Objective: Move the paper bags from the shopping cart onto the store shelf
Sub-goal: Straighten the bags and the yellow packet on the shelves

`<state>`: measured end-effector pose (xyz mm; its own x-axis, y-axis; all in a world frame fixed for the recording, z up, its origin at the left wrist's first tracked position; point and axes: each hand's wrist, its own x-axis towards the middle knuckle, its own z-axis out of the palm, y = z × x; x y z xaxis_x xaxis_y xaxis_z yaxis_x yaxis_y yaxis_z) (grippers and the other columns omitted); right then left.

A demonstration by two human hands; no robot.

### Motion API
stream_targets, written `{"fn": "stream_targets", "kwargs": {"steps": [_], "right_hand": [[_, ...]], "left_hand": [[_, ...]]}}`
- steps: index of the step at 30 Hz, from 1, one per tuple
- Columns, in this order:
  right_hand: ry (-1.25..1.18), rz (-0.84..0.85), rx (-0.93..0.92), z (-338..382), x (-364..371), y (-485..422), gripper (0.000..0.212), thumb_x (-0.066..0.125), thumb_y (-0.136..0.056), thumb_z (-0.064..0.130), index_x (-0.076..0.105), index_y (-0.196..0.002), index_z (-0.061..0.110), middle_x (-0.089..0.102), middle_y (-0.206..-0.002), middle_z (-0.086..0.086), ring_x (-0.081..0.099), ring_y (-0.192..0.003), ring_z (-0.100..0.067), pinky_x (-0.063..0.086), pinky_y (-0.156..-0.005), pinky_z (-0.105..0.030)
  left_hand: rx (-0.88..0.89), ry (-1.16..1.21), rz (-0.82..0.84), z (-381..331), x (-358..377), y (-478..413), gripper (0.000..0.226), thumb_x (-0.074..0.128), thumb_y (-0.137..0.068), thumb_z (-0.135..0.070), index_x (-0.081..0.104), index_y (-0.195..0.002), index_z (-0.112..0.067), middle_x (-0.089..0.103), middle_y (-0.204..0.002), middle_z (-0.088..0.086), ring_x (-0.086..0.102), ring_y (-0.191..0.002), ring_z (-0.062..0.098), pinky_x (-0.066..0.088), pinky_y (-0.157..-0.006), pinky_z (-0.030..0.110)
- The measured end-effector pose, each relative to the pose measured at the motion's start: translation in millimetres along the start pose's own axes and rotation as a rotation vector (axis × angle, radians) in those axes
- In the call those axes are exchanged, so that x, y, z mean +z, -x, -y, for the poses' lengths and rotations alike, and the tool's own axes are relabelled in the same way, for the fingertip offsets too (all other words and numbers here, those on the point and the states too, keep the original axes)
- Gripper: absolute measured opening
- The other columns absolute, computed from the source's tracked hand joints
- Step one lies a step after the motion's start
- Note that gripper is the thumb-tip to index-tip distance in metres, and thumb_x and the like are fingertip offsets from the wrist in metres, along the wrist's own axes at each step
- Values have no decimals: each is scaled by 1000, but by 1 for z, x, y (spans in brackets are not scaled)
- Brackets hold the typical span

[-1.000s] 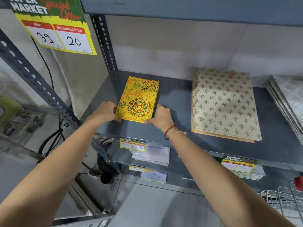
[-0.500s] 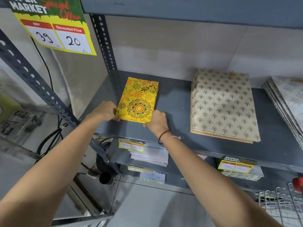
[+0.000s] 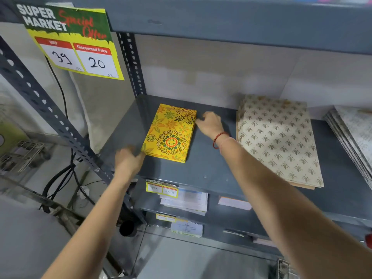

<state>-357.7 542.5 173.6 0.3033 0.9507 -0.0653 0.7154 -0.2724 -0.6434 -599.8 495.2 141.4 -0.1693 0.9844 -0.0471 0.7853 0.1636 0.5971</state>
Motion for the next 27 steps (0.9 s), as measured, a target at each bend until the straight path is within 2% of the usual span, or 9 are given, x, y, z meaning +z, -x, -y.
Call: {"fn": "stream_targets", "kwargs": {"steps": [4, 7, 9, 11, 16, 18, 21, 25, 27], "right_hand": [[180, 148, -87, -1, 0, -37, 73, 49, -89, 56, 44, -134, -1, 45, -142, -23, 40, -133, -37, 37, -108, -43], [386, 260, -148, 4, 10, -61, 88, 43, -85, 68, 31, -144, 4, 30, -153, -18, 29, -140, -36, 30, -113, -47], [489, 308, -185, 7, 17, -73, 90, 42, -82, 72, 32, -144, 7, 33, -151, -18, 32, -138, -36, 32, -111, -48], [503, 345, -214, 10, 24, -81, 89, 42, -81, 73, 40, -140, 8, 43, -144, -19, 42, -131, -37, 40, -104, -45], [459, 368, -232, 16, 31, -90, 85, 43, -75, 79, 58, -117, 6, 63, -117, -16, 58, -112, -34, 46, -84, -35], [465, 367, -230, 16, 33, -91, 85, 42, -72, 82, 63, -105, 6, 66, -106, -13, 62, -98, -31, 44, -74, -31], [483, 368, -228, 17, 34, -87, 90, 41, -71, 83, 63, -110, 6, 67, -108, -12, 61, -92, -29, 45, -72, -31], [470, 346, -212, 16, 31, -82, 88, 39, -75, 80, 64, -106, 2, 67, -101, -13, 64, -96, -32, 46, -75, -34], [436, 315, -191, 14, 29, -81, 87, 38, -79, 77, 60, -113, 1, 66, -113, -16, 61, -100, -33, 45, -77, -35]], "left_hand": [[-8, 49, 7, 8, 12, 5, 45, 76, -76, -22, 60, -107, 6, 67, -101, 26, 57, -107, 39, 45, -87, 40], [52, 20, 46, 10, 12, -4, 55, 81, -70, -20, 60, -116, 1, 66, -108, 21, 59, -105, 35, 43, -84, 33], [104, 50, 52, 12, 9, -11, 54, 84, -66, -21, 63, -113, -4, 65, -97, 15, 63, -88, 28, 39, -70, 24], [187, 33, 71, 15, 7, -17, 43, 85, -64, -25, 69, -101, -10, 65, -86, 8, 61, -74, 22, 36, -61, 24], [269, -35, 147, 14, 5, -27, 30, 81, -68, -32, 72, -88, -11, 75, -82, 7, 66, -75, 21, 47, -62, 28], [261, -39, 153, 11, 3, -27, 30, 82, -67, -31, 70, -80, -8, 67, -69, 7, 60, -67, 22, 39, -53, 29], [243, -64, 153, 9, 0, -27, 29, 84, -65, -32, 66, -71, -10, 49, -54, -1, 44, -56, 17, 24, -43, 20], [232, -101, 194, 8, 0, -31, 37, 83, -65, -34, 70, -82, -3, 66, -69, 10, 61, -69, 26, 34, -52, 29], [244, -96, 216, 10, -1, -31, 40, 84, -65, -35, 71, -86, -3, 72, -79, 15, 66, -79, 29, 42, -63, 34]]}}
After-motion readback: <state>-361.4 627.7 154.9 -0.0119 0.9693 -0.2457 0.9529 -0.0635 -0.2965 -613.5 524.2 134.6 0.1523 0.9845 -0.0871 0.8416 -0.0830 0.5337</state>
